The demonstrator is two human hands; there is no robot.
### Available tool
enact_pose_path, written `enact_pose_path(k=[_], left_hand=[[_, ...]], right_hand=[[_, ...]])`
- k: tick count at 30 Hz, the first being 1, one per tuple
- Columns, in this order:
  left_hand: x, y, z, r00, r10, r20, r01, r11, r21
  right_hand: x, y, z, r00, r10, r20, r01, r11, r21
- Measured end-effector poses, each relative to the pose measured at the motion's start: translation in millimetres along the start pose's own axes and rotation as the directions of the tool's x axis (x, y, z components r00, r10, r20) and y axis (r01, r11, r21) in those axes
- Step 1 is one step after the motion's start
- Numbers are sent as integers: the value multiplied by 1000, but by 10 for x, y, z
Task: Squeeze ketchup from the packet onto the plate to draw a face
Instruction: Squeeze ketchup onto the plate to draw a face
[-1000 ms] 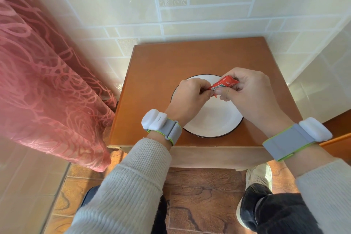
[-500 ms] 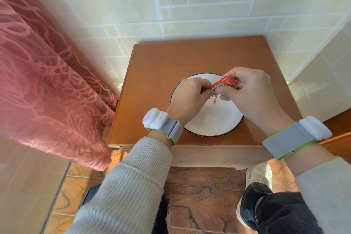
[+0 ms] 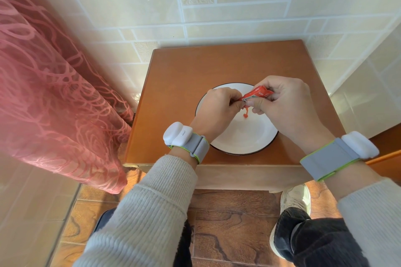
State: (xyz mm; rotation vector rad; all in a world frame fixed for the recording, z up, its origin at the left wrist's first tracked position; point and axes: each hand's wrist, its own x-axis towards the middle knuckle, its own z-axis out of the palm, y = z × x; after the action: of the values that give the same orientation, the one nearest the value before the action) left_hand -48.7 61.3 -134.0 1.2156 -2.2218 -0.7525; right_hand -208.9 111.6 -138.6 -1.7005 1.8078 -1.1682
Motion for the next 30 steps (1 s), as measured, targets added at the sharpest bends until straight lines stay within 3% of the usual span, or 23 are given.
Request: enact_pose_path(k=[30], left_hand=[[-6,11,-13,1000,15,-3,-15,1000,15]], right_hand=[[11,7,15,1000,5,-2,-5,1000,29]])
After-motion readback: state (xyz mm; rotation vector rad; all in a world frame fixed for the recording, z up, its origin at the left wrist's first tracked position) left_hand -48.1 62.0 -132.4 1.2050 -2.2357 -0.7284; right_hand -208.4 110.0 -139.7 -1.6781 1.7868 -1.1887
